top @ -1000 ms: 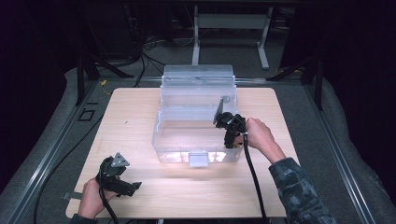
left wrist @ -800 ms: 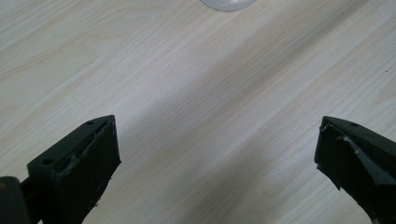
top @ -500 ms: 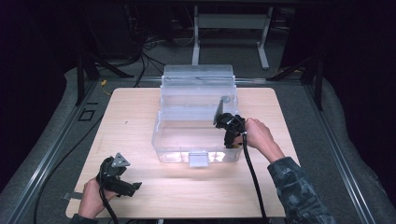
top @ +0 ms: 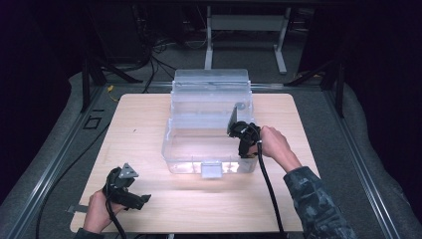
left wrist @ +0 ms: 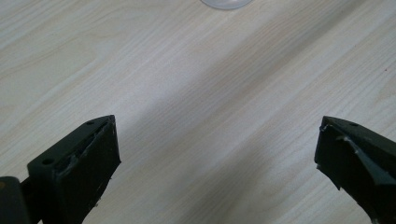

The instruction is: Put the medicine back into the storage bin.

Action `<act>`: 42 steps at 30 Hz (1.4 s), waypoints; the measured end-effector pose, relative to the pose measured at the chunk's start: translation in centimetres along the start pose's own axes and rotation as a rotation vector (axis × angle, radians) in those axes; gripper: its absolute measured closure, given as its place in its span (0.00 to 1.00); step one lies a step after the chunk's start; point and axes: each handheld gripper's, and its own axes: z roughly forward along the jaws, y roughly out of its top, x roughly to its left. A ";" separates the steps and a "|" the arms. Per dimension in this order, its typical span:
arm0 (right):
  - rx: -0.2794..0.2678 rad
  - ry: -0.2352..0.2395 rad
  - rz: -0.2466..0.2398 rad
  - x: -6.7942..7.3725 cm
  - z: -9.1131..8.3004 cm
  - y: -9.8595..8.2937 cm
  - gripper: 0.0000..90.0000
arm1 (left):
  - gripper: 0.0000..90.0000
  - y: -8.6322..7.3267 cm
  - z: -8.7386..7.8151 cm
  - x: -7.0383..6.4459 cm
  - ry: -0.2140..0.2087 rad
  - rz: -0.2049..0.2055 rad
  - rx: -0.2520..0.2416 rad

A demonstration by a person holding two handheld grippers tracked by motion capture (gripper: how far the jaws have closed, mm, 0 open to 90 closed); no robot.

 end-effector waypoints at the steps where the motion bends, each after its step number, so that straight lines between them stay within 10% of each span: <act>1: 0.000 0.000 0.000 0.0 0.0 0.0 0.50 | 0.00 0.0 0.0 0.0 0.000 0.000 0.000; 11: 0.004 0.005 0.009 -0.2 0.0 -0.1 0.50 | 0.00 0.0 0.0 0.0 -0.002 -0.002 0.001; 20: -0.096 -0.011 0.016 -0.1 -0.9 -1.0 0.46 | 0.00 0.0 -0.1 0.0 0.000 -0.004 -0.004; 42: -0.558 0.020 0.064 1.7 -5.2 -6.9 0.27 | 0.00 1.7 -2.1 1.0 0.028 -0.019 -0.090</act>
